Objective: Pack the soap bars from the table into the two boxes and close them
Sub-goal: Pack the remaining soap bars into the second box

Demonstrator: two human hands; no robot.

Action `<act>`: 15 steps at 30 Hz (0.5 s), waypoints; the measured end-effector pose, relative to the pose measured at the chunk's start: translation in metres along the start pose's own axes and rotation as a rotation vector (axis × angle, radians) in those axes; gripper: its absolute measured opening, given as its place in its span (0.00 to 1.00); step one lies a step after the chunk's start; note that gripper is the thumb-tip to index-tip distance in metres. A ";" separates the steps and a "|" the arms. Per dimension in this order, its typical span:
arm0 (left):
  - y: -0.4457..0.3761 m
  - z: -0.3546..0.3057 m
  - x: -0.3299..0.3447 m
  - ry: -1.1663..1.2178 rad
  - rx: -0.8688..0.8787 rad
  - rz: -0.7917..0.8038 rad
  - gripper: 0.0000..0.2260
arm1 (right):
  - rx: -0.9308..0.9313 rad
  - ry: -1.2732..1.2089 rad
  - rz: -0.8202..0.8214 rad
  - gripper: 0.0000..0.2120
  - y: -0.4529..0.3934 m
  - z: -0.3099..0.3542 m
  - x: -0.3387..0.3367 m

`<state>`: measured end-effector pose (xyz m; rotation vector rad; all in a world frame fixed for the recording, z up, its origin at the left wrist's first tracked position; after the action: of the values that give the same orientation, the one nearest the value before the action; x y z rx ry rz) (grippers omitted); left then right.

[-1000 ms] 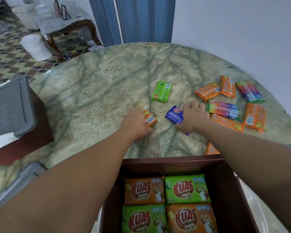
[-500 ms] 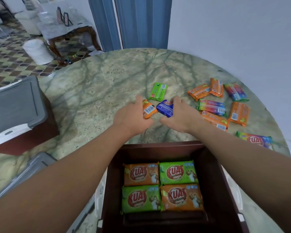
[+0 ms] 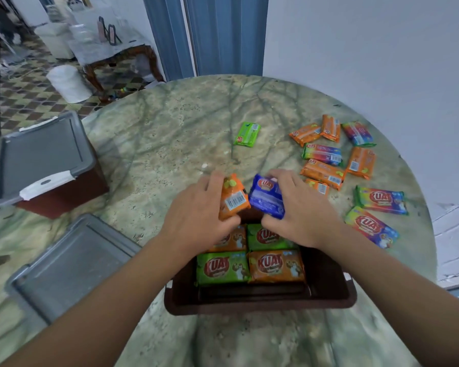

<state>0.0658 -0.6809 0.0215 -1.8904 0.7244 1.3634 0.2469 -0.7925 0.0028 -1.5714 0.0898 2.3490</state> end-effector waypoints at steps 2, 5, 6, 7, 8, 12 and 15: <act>0.015 0.001 0.010 -0.005 0.040 0.044 0.35 | -0.034 0.006 0.095 0.36 0.014 -0.003 0.003; 0.031 0.004 0.026 0.011 0.110 0.117 0.34 | -0.080 0.069 0.209 0.36 0.026 -0.006 0.006; 0.034 0.005 0.030 0.006 0.128 0.147 0.33 | -0.091 0.101 0.233 0.36 0.027 -0.006 0.008; 0.035 0.006 0.034 -0.007 0.142 0.174 0.32 | -0.099 0.124 0.247 0.36 0.027 -0.007 0.010; 0.036 0.007 0.036 -0.026 0.149 0.199 0.31 | -0.102 0.139 0.260 0.36 0.025 -0.008 0.013; 0.034 0.008 0.044 -0.123 0.196 0.243 0.28 | -0.113 0.196 0.296 0.36 0.020 -0.012 0.022; 0.035 0.010 0.049 -0.149 0.224 0.248 0.27 | -0.133 0.251 0.334 0.37 0.019 -0.013 0.028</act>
<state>0.0475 -0.6963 -0.0347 -1.5459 1.0156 1.4879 0.2433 -0.8074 -0.0298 -2.0506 0.2775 2.4254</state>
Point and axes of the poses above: each hand's wrist, its own y-axis away from the middle knuckle, its own x-axis out of the palm, z = x × y, the point moved 3 cm from there along -y, towards the middle knuckle, and after that the axes turned 2 degrees about x, right-handed, at the moved point
